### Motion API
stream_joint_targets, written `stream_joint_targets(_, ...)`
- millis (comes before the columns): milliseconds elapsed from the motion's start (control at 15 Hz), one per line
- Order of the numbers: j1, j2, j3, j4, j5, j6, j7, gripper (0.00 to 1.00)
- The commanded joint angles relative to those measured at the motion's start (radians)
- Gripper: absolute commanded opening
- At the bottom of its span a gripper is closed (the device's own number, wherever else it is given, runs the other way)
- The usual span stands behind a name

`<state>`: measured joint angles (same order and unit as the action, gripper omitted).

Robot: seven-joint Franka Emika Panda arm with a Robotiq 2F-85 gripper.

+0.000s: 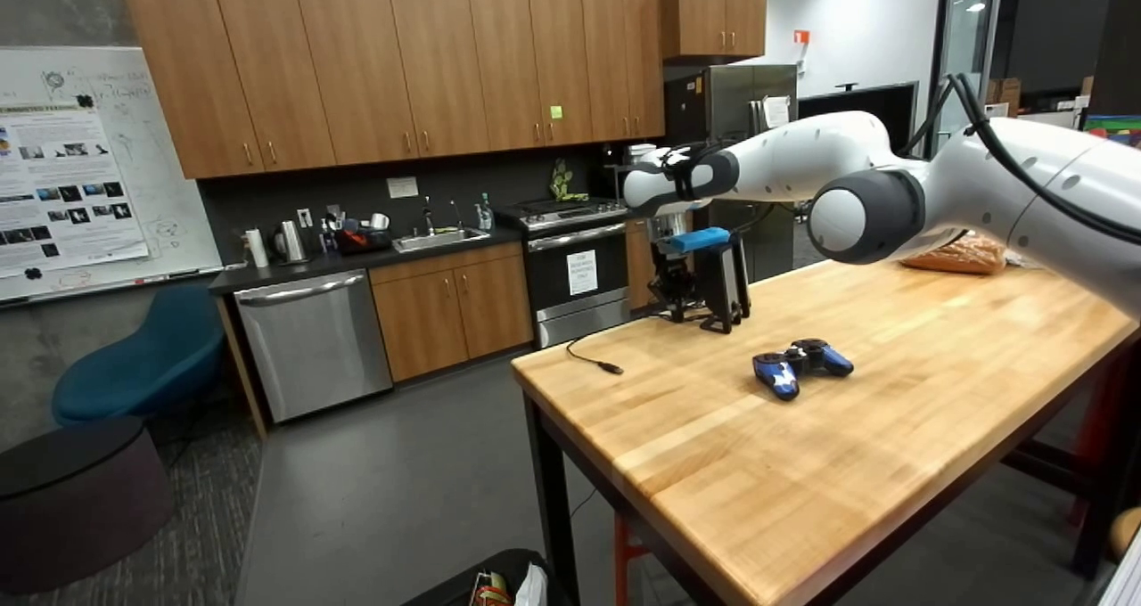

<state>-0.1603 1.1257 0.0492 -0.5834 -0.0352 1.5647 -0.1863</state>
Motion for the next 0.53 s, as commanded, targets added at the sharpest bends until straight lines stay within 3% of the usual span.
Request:
stream_joint_targets(0, -0.014, -0.022, 0.009, -0.043, 0.015, -0.023, 0.002, 0.01)
stream_joint_targets(467, 0.018, -0.025, -0.025, -0.050, -0.025, 0.057, 0.082, 0.01)
